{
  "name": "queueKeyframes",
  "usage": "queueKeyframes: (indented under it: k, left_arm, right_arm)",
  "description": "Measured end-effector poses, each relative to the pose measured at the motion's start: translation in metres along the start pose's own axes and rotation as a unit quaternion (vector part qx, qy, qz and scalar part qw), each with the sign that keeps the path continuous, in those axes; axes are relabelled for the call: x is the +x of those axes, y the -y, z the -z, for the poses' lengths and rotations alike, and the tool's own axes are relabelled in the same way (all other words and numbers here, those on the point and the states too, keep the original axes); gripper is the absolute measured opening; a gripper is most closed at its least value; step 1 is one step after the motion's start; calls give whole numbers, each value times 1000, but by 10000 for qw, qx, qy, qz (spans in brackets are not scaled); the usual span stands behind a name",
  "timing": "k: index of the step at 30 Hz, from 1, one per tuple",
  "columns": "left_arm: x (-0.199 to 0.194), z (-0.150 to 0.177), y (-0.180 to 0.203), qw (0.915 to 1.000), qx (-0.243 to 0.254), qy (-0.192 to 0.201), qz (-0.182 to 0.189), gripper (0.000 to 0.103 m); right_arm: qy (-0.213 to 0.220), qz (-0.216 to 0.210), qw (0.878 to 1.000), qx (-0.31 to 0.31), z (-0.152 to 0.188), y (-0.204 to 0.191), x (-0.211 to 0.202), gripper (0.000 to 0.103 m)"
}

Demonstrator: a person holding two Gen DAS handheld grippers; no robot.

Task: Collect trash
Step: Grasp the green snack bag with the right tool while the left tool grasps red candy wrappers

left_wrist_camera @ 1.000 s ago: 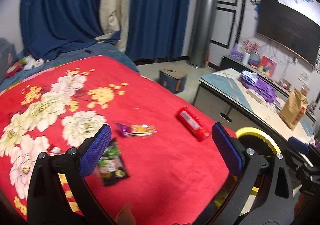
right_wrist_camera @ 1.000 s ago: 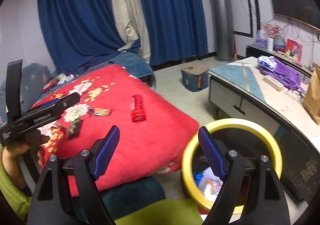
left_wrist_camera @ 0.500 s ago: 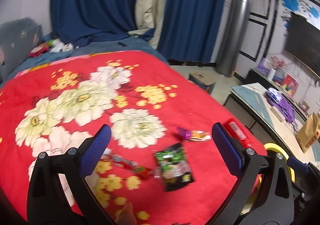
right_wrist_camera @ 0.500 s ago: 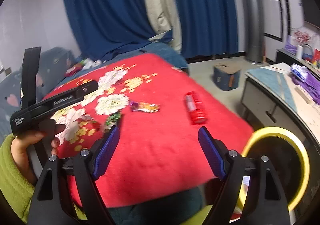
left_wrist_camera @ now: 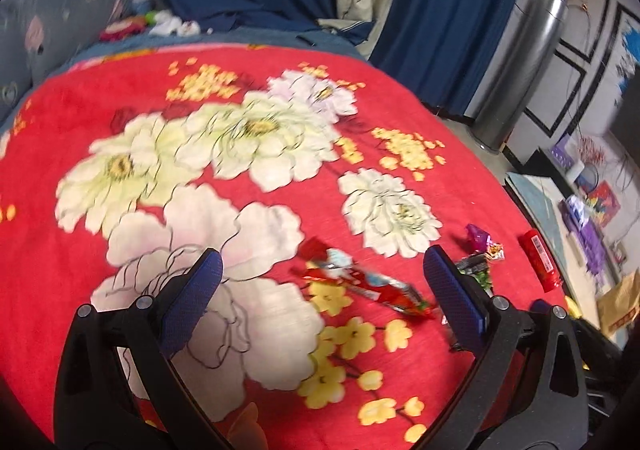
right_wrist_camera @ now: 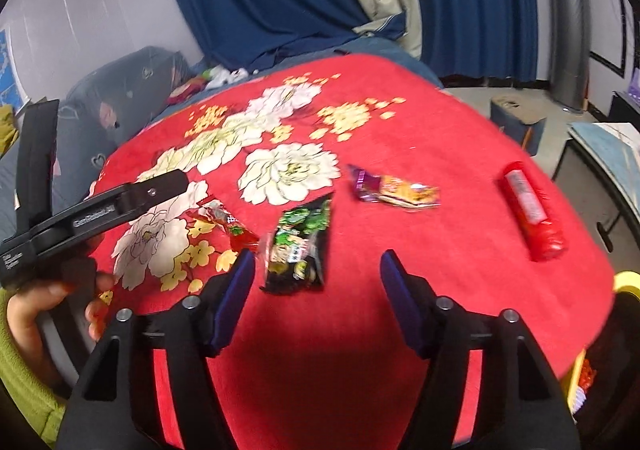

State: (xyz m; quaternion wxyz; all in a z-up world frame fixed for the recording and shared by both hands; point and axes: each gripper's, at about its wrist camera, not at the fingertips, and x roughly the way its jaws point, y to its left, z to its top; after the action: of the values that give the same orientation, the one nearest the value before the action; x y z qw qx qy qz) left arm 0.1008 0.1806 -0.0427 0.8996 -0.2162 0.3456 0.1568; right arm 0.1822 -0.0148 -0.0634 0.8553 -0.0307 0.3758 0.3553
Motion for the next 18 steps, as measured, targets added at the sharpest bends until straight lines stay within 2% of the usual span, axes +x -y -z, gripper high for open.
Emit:
queueKeyframes:
  k: [3,4,5,6,7,11,12,15,17,18]
  left_arm:
    - [5,1,-9,9988,-337,-186,303,91]
    - [7,2,-10,9982,-402,-244,376,85]
    - [10,3,-11,9972,-489,-313,478,79]
    - [12,5,-10,9959,-579,-383,573,78]
    - [14,7,-8,9950,-620,-438,645,76]
    - [32,16,2,9889,-818,-711,1013,67]
    - [36,18,5,9877,-858,-747,1073,65]
    - [46,20,11,9887,-899,-733,951,51]
    - [51,22,12,9896,-900,-687,886,32]
    - [54,22,13,9896,-880,-692,908,26]
  right_arm:
    - [-176,12,9998,-32,-2,-1,20,50]
    - [-249,9,9997,-16,-2,0,27,48]
    - [-321,-1,9995,10,-1,1,33,43]
    - [-402,-28,9992,47,0,3,38,33]
    - [-462,-115,9988,119,3,6,43,29]
    - [-296,-144,9992,215,12,8,41,12]
    - [-264,-148,9992,247,13,10,40,12]
    - [-170,-187,9990,369,17,15,35,11]
    - [-109,-182,9991,361,21,15,30,9]
    - [-69,-205,9991,360,22,15,27,9]
